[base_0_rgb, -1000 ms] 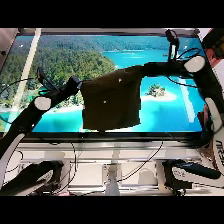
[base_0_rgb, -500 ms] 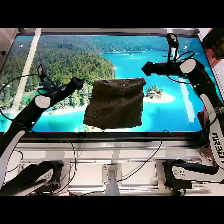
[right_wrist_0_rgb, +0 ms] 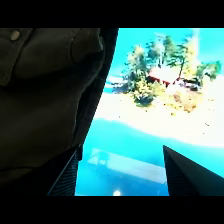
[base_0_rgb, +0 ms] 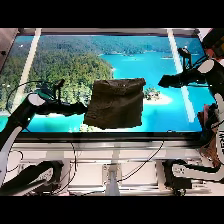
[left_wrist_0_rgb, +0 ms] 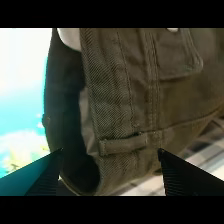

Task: Fold the clothes and pants, and hang the long-sleeved shirts on hangers.

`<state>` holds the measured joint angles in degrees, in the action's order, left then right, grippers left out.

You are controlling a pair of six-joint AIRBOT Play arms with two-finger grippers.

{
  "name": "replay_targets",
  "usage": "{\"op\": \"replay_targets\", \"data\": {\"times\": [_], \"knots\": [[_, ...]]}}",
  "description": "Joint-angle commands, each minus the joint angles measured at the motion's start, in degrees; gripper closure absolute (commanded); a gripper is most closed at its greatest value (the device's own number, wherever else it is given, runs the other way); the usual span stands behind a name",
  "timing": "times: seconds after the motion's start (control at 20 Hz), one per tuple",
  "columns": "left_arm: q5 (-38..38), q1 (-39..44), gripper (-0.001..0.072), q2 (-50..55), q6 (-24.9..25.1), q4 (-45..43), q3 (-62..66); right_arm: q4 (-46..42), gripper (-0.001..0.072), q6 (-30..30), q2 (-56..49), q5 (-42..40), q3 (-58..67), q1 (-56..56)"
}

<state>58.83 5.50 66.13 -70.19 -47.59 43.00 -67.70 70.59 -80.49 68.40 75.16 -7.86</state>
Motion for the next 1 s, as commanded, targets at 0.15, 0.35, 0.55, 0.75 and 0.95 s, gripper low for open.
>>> {"op": "replay_targets", "data": {"times": [0.15, 0.35, 0.55, 0.75, 0.95], "knots": [[0.94, 3.10, 0.0144, 9.53, 8.85, 8.81, 0.00, 0.20, 0.0158, -2.78, -0.04, 8.11, -5.51, -1.05], [-5.64, 3.21, 0.0239, 12.41, 9.81, 11.93, 0.02, 1.97, 0.0160, -3.04, -0.04, 10.01, -9.29, -1.05], [-7.23, 3.06, 0.0650, 12.44, 9.90, 16.17, 0.11, 10.75, 0.0225, -7.54, -0.04, 13.20, -13.07, -1.05], [-7.21, 3.06, 0.0650, 12.39, 12.83, 21.49, 0.11, 24.17, 0.0210, -11.63, -0.04, 12.33, -17.90, -1.01], [-7.21, 3.08, 0.0650, 12.39, 12.81, 22.80, 0.11, 25.77, 0.0180, -11.76, -0.04, 8.22, -25.46, -1.01]]}}
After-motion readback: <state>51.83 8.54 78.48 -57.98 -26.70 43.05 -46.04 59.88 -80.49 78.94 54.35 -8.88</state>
